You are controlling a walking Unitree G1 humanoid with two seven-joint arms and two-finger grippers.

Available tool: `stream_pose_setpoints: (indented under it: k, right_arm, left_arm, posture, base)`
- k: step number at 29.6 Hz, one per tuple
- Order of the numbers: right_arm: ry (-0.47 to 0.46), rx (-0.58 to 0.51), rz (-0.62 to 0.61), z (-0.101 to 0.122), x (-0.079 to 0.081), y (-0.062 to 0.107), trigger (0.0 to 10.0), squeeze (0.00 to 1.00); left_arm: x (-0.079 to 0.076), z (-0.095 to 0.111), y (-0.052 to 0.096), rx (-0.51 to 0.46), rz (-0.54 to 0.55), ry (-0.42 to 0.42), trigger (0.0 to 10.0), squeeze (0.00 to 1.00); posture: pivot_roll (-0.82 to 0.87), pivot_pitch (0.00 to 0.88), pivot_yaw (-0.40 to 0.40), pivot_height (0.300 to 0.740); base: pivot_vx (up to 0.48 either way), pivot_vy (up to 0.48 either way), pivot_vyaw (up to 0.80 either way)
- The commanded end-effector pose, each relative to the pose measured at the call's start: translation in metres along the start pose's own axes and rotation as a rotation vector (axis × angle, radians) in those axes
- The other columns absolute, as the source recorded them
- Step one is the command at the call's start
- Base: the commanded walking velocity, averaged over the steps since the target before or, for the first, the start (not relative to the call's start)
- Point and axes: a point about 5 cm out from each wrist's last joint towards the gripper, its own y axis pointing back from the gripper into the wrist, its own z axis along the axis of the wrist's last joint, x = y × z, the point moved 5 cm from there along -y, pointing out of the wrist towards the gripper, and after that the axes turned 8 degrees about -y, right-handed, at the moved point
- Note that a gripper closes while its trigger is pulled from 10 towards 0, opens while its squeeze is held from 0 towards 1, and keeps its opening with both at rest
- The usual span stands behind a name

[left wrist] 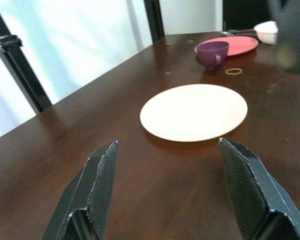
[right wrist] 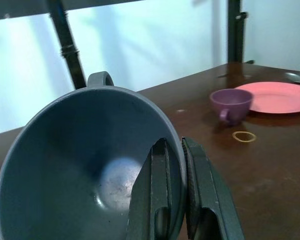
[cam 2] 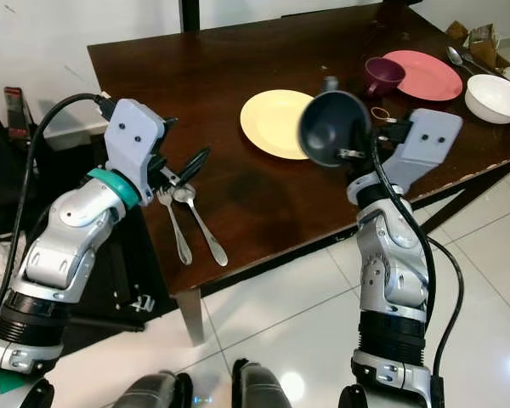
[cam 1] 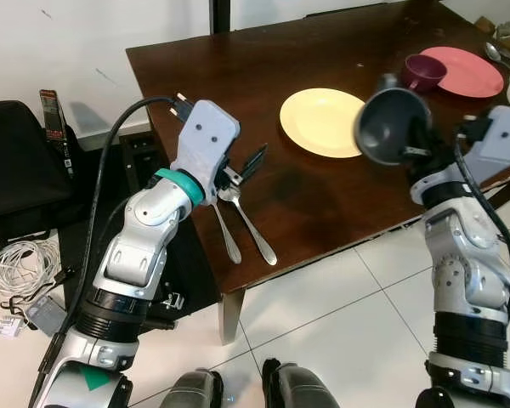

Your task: Setting the table

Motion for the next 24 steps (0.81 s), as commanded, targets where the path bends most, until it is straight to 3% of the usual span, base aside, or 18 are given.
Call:
stream_pose_setpoints:
  k: [1, 24]
  right_arm:
    - [0.004, -0.022, -0.027, 0.004, -0.005, 0.002, 10.0, 0.0]
    - [0.012, -0.038, -0.125, 0.004, -0.017, 0.0, 10.0, 0.0]
  left_arm:
    - [-0.003, -0.003, 0.002, 0.009, -0.006, 0.019, 10.0, 0.0]
    - [-0.003, 0.001, 0.0, 0.006, 0.021, 0.028, 10.0, 0.0]
  posture:
    - [-0.01, 0.04, 0.025, 0.74]
    - [-0.01, 0.039, 0.024, 0.74]
  base:
    - [-0.386, 0.0, 0.0]
    - [-0.404, 0.0, 0.0]
